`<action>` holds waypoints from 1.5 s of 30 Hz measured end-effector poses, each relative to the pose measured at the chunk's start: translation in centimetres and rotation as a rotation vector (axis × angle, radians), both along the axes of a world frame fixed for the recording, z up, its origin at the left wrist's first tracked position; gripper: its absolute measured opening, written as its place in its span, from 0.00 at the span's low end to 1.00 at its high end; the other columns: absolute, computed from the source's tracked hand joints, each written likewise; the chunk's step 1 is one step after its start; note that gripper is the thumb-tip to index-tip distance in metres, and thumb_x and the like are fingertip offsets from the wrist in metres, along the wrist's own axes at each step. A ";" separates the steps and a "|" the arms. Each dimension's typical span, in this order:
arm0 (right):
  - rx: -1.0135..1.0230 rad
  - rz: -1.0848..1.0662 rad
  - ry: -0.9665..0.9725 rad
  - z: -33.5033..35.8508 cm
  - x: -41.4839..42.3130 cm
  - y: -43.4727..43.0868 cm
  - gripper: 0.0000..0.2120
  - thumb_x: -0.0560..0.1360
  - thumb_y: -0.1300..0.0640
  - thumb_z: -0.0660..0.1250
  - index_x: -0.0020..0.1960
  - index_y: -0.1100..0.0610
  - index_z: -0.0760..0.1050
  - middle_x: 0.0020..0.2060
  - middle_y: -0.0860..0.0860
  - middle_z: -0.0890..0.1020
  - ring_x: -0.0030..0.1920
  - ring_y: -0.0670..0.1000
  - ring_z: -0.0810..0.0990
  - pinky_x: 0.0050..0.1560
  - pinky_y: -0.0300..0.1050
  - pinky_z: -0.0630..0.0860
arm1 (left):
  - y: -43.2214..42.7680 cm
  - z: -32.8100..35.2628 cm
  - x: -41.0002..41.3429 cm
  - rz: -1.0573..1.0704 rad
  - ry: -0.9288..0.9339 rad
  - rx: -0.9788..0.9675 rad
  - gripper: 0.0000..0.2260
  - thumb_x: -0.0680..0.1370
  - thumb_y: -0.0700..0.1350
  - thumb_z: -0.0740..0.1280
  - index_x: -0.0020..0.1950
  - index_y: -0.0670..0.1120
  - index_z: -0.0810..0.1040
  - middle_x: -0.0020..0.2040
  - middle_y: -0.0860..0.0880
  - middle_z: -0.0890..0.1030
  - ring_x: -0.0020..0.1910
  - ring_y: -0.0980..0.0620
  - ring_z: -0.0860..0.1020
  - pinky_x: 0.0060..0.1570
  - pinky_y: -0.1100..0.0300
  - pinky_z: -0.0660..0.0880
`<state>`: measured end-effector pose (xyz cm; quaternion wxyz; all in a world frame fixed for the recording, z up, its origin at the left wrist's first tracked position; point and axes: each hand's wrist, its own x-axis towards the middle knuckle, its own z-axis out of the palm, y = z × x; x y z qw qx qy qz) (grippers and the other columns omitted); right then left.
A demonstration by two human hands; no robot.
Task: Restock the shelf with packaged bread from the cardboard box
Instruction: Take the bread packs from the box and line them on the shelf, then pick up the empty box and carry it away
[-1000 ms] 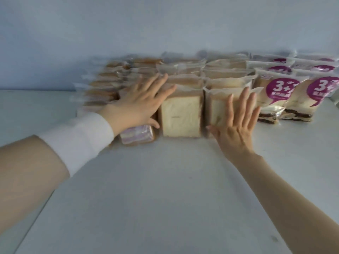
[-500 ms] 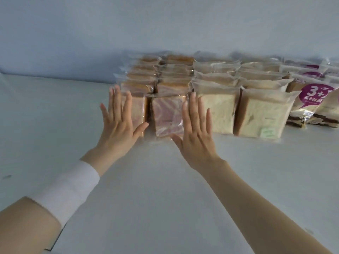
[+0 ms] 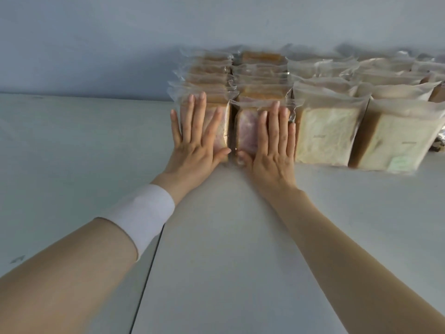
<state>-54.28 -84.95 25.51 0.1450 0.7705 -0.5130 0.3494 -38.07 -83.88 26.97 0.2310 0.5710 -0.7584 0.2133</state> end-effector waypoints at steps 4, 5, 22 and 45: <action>0.121 0.091 -0.168 0.7 -1.8 1.3 0.40 0.73 0.43 0.59 0.72 0.70 0.52 0.70 0.73 0.52 0.73 0.68 0.48 0.74 0.55 0.43 | 0.5 2.0 2.1 -0.121 -0.043 -0.034 0.33 0.73 0.61 0.61 0.73 0.44 0.62 0.72 0.31 0.58 0.73 0.35 0.55 0.68 0.36 0.48; 0.121 0.076 -0.196 0.8 -2.0 1.7 0.42 0.73 0.41 0.60 0.71 0.72 0.52 0.70 0.74 0.52 0.73 0.69 0.49 0.74 0.52 0.42 | 0.1 2.9 2.8 -0.151 -0.086 -0.049 0.35 0.71 0.62 0.62 0.73 0.45 0.61 0.73 0.32 0.58 0.73 0.36 0.55 0.68 0.37 0.48; 0.396 0.010 -0.378 0.1 0.6 1.3 0.45 0.74 0.56 0.67 0.73 0.69 0.38 0.72 0.68 0.37 0.74 0.64 0.35 0.70 0.41 0.28 | -3.7 5.9 4.0 -0.187 -0.307 0.130 0.48 0.62 0.67 0.67 0.74 0.43 0.57 0.69 0.40 0.68 0.66 0.39 0.68 0.67 0.43 0.59; 0.646 -0.556 0.018 8.9 -26.4 23.2 0.33 0.78 0.49 0.61 0.76 0.55 0.48 0.77 0.53 0.49 0.76 0.55 0.42 0.74 0.58 0.48 | 11.9 14.2 -29.1 -0.563 -0.793 0.122 0.29 0.73 0.65 0.59 0.67 0.47 0.68 0.64 0.45 0.75 0.63 0.44 0.72 0.64 0.48 0.64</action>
